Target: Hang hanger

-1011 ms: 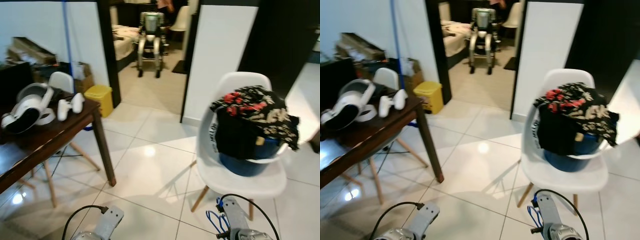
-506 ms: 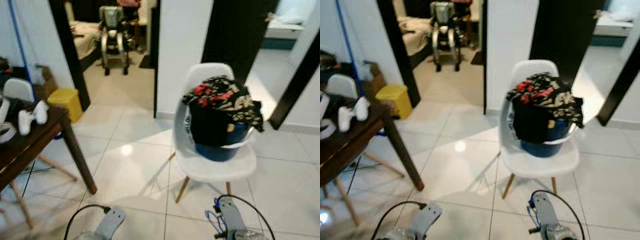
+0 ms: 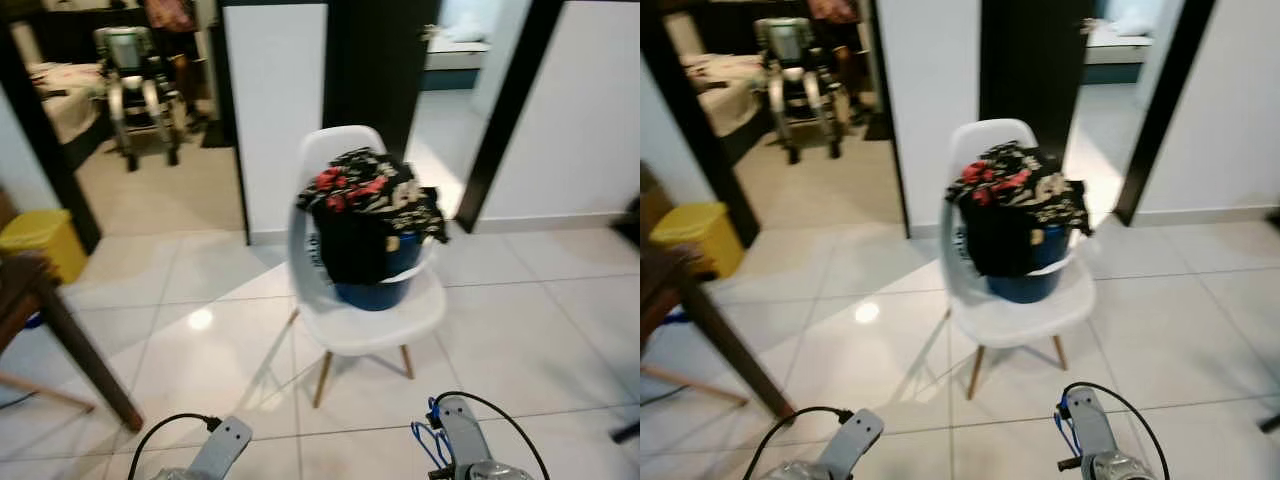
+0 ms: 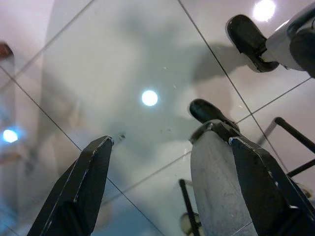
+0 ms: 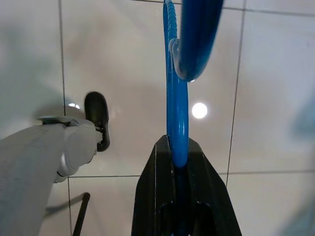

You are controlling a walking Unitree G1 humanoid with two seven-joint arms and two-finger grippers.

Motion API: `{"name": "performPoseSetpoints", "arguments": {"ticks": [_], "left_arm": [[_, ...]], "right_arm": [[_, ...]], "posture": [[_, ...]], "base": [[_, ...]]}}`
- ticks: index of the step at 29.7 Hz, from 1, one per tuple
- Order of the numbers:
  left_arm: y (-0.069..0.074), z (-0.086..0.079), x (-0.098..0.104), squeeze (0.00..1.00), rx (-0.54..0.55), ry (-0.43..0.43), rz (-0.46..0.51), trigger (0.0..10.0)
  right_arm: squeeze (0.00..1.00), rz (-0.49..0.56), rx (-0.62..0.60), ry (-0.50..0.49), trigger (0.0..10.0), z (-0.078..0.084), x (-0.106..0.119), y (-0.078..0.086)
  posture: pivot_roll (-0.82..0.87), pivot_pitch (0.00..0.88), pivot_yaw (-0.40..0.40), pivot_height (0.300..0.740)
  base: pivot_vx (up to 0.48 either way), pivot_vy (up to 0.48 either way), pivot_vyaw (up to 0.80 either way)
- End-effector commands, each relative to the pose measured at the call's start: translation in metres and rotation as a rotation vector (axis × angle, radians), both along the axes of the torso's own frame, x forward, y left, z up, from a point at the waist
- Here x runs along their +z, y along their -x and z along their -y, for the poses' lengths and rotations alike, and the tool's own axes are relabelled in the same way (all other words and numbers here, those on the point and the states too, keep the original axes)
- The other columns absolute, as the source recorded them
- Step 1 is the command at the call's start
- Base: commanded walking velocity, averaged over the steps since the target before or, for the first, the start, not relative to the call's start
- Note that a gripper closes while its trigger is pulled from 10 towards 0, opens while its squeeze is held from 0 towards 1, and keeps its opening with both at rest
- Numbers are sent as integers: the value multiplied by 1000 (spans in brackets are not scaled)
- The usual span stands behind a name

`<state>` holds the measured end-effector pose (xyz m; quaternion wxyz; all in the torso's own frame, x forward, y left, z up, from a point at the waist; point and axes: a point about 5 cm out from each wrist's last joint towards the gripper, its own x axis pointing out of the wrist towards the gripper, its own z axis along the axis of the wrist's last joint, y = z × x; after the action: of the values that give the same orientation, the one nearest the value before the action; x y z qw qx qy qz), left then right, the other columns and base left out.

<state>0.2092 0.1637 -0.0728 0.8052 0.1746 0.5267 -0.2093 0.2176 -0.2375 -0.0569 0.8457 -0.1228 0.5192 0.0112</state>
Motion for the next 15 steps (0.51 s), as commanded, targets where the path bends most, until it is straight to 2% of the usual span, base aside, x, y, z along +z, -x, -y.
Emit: {"name": "performPoseSetpoints", "arguments": {"ticks": [1, 10, 15], "left_arm": [[-1, -3, 1, 0, 0, -15, 4, 10000], [0, -3, 0, 0, 2, -13, 5, 10000], [0, -3, 0, 0, 23, 6, 5, 10000]], "right_arm": [[0, 3, 8, 1, 10000, -1, 0, 0], [0, 4, 16, 2, 10000, -1, 0, 0], [0, 14, 26, 2, 10000, -1, 0, -1]], "posture": [[-12, 0, 7, 740], [-11, 0, 7, 740], [-11, 0, 7, 740]], "base": [[0, 0, -719], [0, 0, -719], [0, 0, 0]]}}
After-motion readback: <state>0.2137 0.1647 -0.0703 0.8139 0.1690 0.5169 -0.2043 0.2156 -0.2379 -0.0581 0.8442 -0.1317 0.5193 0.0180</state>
